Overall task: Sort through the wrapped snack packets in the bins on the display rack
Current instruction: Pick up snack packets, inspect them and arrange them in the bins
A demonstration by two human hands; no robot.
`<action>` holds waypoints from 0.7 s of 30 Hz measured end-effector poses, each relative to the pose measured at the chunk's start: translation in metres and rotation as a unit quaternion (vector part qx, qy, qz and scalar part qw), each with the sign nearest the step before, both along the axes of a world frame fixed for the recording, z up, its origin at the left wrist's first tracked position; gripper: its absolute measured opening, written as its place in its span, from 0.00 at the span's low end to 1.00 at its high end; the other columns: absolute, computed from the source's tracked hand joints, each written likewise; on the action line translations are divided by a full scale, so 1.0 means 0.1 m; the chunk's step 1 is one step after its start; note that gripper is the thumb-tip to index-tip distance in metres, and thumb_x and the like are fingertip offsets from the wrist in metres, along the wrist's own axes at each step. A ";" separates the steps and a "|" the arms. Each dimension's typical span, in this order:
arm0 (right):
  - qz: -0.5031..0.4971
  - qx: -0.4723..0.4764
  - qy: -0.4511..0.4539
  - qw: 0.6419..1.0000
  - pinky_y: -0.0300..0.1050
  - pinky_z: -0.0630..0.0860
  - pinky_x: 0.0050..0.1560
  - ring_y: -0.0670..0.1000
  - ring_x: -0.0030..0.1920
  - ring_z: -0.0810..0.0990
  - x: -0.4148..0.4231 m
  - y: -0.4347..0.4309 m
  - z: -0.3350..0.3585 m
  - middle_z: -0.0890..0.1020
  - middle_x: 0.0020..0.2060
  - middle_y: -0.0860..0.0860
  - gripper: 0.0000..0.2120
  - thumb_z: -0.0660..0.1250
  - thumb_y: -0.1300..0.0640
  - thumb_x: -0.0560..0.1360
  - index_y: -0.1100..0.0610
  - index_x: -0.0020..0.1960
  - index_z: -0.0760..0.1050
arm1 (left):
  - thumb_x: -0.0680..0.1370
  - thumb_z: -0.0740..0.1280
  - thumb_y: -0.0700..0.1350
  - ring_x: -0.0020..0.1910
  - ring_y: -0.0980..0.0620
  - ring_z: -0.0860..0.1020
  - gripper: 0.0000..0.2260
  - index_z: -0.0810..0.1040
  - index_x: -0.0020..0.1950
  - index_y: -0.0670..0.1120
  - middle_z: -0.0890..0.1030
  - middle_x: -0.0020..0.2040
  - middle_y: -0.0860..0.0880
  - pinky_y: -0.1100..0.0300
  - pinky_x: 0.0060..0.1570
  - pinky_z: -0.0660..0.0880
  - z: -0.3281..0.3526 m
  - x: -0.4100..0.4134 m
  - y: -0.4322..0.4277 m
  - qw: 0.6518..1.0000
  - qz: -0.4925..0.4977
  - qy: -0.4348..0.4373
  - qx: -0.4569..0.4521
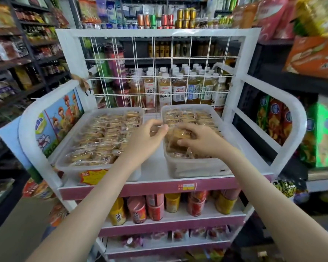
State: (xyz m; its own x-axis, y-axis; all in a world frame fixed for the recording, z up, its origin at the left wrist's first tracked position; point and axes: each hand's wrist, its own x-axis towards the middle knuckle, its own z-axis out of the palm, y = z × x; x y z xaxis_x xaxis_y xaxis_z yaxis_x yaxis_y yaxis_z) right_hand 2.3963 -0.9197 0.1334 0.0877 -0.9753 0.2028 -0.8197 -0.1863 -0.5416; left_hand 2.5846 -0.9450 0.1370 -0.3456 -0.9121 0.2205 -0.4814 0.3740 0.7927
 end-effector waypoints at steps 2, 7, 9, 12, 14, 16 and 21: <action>0.040 0.071 0.049 0.995 0.34 0.64 0.48 0.46 0.53 0.73 -0.01 -0.03 -0.03 0.76 0.61 0.48 0.23 0.67 0.51 0.77 0.50 0.71 0.68 | 0.81 0.61 0.54 0.64 0.54 0.72 0.21 0.68 0.72 0.48 0.73 0.67 0.52 0.62 0.61 0.67 -0.08 -0.01 -0.05 0.998 -0.005 -0.056 -0.020; 0.074 0.199 0.192 0.958 0.47 0.60 0.66 0.53 0.71 0.65 -0.04 -0.10 -0.05 0.67 0.72 0.50 0.25 0.56 0.42 0.80 0.46 0.76 0.59 | 0.80 0.61 0.56 0.76 0.49 0.57 0.30 0.54 0.79 0.50 0.56 0.79 0.48 0.54 0.72 0.56 -0.16 -0.03 -0.09 0.979 -0.069 -0.190 -0.032; 0.085 0.248 0.230 0.937 0.51 0.53 0.71 0.52 0.75 0.59 -0.06 -0.10 -0.02 0.62 0.75 0.48 0.26 0.53 0.40 0.80 0.41 0.77 0.53 | 0.80 0.61 0.58 0.78 0.47 0.50 0.32 0.50 0.79 0.53 0.49 0.80 0.47 0.49 0.74 0.50 -0.17 -0.03 -0.12 0.966 -0.083 -0.242 -0.036; 0.086 0.271 0.250 0.926 0.55 0.51 0.74 0.53 0.75 0.57 -0.07 -0.15 -0.01 0.61 0.76 0.46 0.26 0.53 0.38 0.80 0.37 0.76 0.51 | 0.80 0.58 0.61 0.78 0.45 0.42 0.32 0.48 0.80 0.56 0.42 0.80 0.47 0.44 0.74 0.41 -0.19 -0.04 -0.19 0.933 -0.089 -0.345 -0.054; 0.081 0.245 0.261 0.930 0.57 0.50 0.73 0.52 0.74 0.58 -0.05 -0.19 -0.05 0.65 0.74 0.45 0.25 0.54 0.39 0.80 0.37 0.75 0.54 | 0.79 0.57 0.62 0.78 0.46 0.39 0.33 0.47 0.79 0.56 0.41 0.80 0.47 0.43 0.73 0.37 -0.18 -0.04 -0.24 0.922 -0.090 -0.373 -0.053; 0.088 0.208 0.261 0.938 0.57 0.47 0.70 0.50 0.73 0.58 0.00 -0.22 -0.10 0.68 0.71 0.43 0.23 0.54 0.41 0.80 0.38 0.75 0.58 | 0.79 0.58 0.63 0.78 0.46 0.38 0.34 0.46 0.79 0.57 0.41 0.80 0.47 0.42 0.73 0.36 -0.17 -0.06 -0.31 0.915 -0.088 -0.390 -0.050; 0.107 0.092 0.166 0.976 0.52 0.58 0.65 0.48 0.63 0.64 -0.13 -0.23 -0.10 0.73 0.63 0.42 0.21 0.63 0.42 0.77 0.43 0.69 0.70 | 0.75 0.57 0.70 0.77 0.45 0.36 0.40 0.41 0.79 0.58 0.39 0.79 0.46 0.38 0.73 0.35 -0.17 -0.16 -0.41 0.899 -0.080 -0.428 -0.036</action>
